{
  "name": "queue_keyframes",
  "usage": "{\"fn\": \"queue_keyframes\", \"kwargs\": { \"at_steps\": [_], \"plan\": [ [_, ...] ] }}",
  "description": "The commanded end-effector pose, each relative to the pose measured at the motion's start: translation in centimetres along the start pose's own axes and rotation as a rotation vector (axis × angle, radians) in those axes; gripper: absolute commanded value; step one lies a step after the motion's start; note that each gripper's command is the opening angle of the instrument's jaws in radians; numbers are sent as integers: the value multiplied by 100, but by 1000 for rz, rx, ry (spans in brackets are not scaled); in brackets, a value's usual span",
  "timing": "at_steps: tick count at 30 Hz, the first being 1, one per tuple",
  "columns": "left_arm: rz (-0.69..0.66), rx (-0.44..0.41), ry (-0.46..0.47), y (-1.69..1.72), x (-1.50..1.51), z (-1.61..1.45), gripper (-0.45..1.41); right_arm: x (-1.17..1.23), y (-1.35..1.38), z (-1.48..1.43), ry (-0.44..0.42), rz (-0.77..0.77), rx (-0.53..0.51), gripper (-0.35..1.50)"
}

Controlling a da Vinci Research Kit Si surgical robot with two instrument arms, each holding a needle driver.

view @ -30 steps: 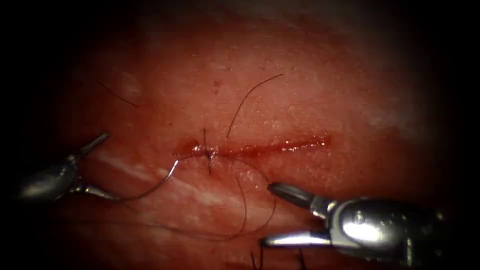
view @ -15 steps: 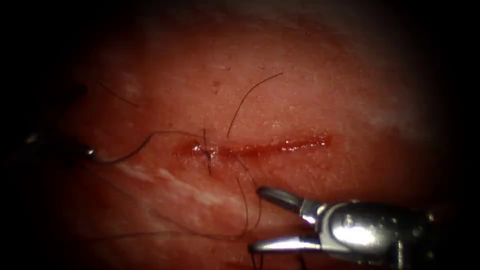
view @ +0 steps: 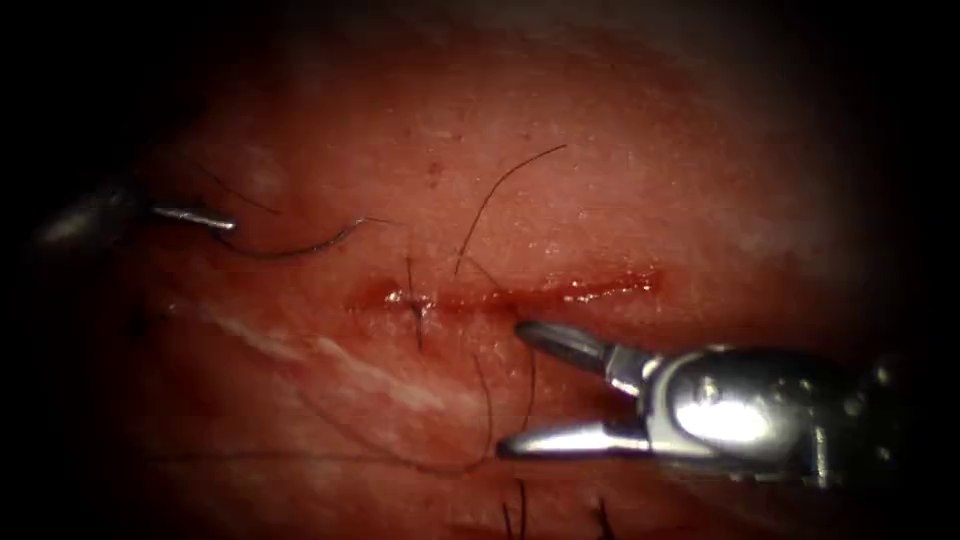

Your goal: Wound Closure

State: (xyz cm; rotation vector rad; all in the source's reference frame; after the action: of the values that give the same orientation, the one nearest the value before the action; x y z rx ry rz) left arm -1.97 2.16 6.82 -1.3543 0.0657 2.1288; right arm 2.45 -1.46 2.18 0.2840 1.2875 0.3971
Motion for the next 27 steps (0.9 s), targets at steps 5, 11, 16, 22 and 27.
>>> {"fn": "queue_keyframes", "kwargs": {
  "at_steps": [5,11,16,22,27],
  "plan": [
    [42,-6,-71,-9,-53,22,74,0,7,10,-44,-59,-13,108],
    [22,-2,-94,-11,-78,24,74,-6,27,36,-110,-107,-51,106],
    [-2,12,-69,-1,-52,15,74,-19,46,74,-180,-138,-58,106],
    [-36,7,-33,18,-17,2,71,-41,59,132,-231,-147,-43,108],
    [-36,6,-21,30,2,-9,71,-67,55,182,-259,-163,-28,106]
  ]
}}
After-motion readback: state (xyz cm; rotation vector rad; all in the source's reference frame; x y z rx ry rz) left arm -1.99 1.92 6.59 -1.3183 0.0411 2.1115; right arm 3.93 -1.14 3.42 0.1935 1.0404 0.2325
